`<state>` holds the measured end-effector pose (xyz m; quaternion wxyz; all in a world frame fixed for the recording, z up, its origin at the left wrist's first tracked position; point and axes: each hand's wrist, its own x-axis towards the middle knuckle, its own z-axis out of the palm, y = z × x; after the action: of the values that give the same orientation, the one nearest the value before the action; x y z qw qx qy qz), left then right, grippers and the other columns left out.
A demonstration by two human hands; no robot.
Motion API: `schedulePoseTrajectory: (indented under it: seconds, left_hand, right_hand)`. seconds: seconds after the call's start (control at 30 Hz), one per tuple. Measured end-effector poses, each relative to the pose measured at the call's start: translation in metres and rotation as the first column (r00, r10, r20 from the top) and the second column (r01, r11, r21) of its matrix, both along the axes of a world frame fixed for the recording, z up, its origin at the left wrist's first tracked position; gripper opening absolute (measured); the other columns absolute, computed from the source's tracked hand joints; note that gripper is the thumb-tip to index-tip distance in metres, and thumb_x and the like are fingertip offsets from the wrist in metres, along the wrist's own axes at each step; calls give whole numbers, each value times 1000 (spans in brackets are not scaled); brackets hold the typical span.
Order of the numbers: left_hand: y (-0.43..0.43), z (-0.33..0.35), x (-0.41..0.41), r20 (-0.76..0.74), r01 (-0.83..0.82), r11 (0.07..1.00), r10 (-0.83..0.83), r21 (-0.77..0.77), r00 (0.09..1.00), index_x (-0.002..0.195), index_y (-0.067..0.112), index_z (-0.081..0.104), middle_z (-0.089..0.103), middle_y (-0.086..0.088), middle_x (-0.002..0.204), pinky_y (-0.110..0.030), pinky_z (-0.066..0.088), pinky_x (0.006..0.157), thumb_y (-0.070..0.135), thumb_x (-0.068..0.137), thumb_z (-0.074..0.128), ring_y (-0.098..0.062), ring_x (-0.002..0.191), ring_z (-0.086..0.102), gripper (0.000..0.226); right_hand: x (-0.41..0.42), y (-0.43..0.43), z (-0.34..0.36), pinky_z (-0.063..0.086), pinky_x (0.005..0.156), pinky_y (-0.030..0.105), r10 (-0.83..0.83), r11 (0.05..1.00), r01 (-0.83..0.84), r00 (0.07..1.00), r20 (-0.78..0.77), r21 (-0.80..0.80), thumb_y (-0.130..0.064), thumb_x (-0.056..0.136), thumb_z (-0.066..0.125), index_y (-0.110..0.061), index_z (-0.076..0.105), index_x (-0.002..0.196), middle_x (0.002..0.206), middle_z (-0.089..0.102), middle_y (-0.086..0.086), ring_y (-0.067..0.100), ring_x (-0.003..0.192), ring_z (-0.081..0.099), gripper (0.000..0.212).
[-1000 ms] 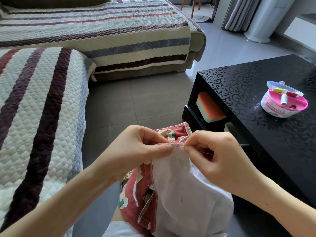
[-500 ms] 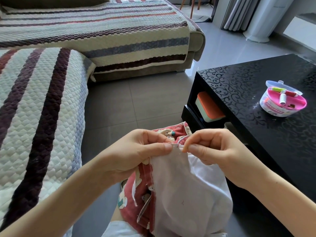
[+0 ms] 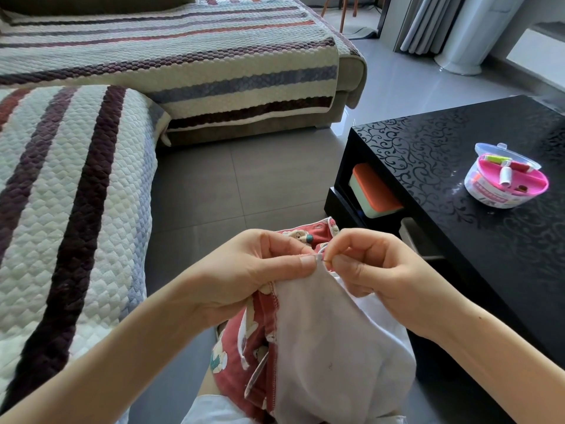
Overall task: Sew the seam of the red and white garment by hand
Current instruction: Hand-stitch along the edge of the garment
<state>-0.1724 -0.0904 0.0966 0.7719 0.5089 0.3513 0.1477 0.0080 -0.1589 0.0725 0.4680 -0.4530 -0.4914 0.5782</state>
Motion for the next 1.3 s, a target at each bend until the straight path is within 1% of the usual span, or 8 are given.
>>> schedulePoseTrajectory:
  seconds: [0.13, 0.27, 0.53, 0.7, 0.83, 1.03, 1.17, 1.3]
  left_hand:
    - [2, -2, 0, -6, -1, 999, 1, 42, 1000, 69, 9, 73, 68, -8, 68, -18, 51, 55, 13, 66, 69, -11, 59, 64, 6]
    - [2, -3, -2, -3, -29, 999, 29, -14, 1000, 68, 5, 72, 67, -9, 65, -19, 51, 52, 11, 64, 69, -12, 55, 63, 8]
    - [-1, -9, 7, -5, -42, 999, 42, 0, 999, 73, 4, 75, 71, -10, 73, -19, 52, 57, 14, 65, 70, -12, 62, 66, 14]
    - [5, -10, 9, -31, -33, 998, 35, 51, 999, 77, 5, 76, 70, -14, 79, -23, 54, 65, 17, 71, 75, -18, 71, 65, 14]
    - [4, -8, 11, -45, -32, 997, 35, 66, 998, 66, 12, 75, 70, -7, 70, -18, 50, 57, 17, 67, 73, -12, 63, 66, 6]
    - [1, -10, 11, -55, -6, 991, 13, 136, 998, 76, 7, 76, 72, -6, 76, -16, 51, 64, 26, 59, 76, -10, 70, 66, 26]
    - [1, -9, 12, -69, -14, 987, 25, 163, 997, 75, 7, 76, 71, -7, 75, -16, 50, 65, 28, 57, 76, -11, 71, 64, 27]
    - [2, 3, 14, -90, 19, 978, -1, 206, 996, 70, 11, 76, 70, -6, 72, -16, 49, 64, 20, 62, 85, -11, 68, 61, 15]
  right_hand:
    - [-3, -1, -7, 33, 50, 15, 31, 999, -30, 998, -50, 15, -13, 84, 57, -6, 60, 82, 60, 46, 1, 6, 51, 38, 8]
    - [7, -1, -14, 36, 49, 19, 16, 998, -22, 995, 95, 65, -12, 87, 54, 3, 51, 86, 58, 50, 4, 9, 50, 44, 15]
    - [-6, -2, -16, 44, 54, 16, -140, 968, 96, 974, 180, 234, -6, 85, 54, -4, 57, 79, 65, 58, 5, 7, 56, 54, 7]
    - [-14, -4, -15, 55, 61, 35, -198, 939, 69, 909, 368, 336, -10, 94, 45, -29, 55, 105, 69, 64, 5, 17, 61, 63, 25]
    - [-11, -4, -12, 58, 66, 33, -180, 943, 49, 907, 381, 329, -30, 96, 49, -36, 56, 99, 76, 69, -3, 15, 71, 70, 10]
    - [-4, 3, -5, 48, 75, 36, -598, 719, 42, 547, 586, 694, -29, 83, 67, -21, 69, 78, 94, 66, -10, 17, 92, 61, 10]
    - [-5, 2, -3, 48, 72, 40, -569, 623, -48, 657, 494, 781, -8, 86, 67, -4, 69, 76, 81, 65, 1, 23, 83, 60, 11]
    - [-3, -2, 2, 48, 66, 48, -425, 718, 82, 838, 342, 691, -10, 88, 59, -3, 64, 79, 78, 62, 8, 26, 77, 62, 12]
